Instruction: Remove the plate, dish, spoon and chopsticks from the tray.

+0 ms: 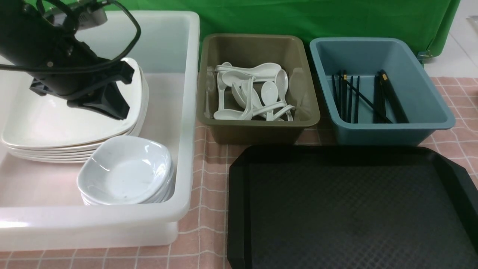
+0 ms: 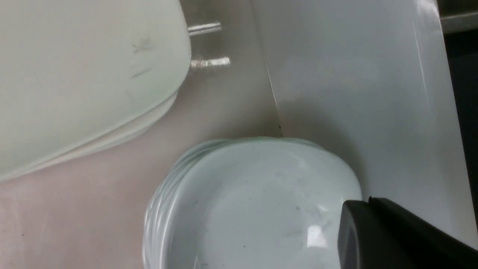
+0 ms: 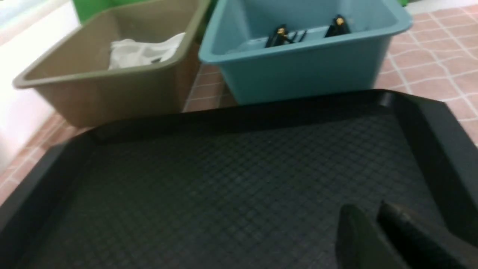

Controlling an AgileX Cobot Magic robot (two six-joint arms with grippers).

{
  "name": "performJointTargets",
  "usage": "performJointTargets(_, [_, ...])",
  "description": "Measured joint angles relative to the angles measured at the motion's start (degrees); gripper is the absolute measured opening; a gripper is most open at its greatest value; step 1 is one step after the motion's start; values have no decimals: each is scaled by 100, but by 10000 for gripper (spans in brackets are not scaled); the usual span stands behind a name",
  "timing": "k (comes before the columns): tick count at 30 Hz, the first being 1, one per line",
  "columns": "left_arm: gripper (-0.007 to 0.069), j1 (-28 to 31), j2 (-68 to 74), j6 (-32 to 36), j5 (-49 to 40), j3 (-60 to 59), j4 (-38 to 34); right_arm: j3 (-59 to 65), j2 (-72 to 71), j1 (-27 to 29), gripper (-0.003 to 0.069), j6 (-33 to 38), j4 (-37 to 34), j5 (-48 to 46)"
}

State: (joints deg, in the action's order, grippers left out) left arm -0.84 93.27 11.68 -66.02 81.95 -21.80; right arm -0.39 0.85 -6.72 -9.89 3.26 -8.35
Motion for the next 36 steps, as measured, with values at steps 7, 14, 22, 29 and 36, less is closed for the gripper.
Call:
performJointTargets(7, [-3,0,0,6,-120,0,-25,0,0,717,148,0,0,17])
performJointTargets(14, [-3,0,0,6,-37,0,-85,0,0,815,160,0,0,18])
performJointTargets(22, [-3,0,0,6,-37,0,-153,-6,0,815,169,62,0,-74])
performJointTargets(29, [-3,0,0,-7,111,0,-312,-30,0,815,178,889,0,-217])
performJointTargets(36, [-3,-373,-104,-7,0,0,-367,-30,0,815,190,915,0,-217])
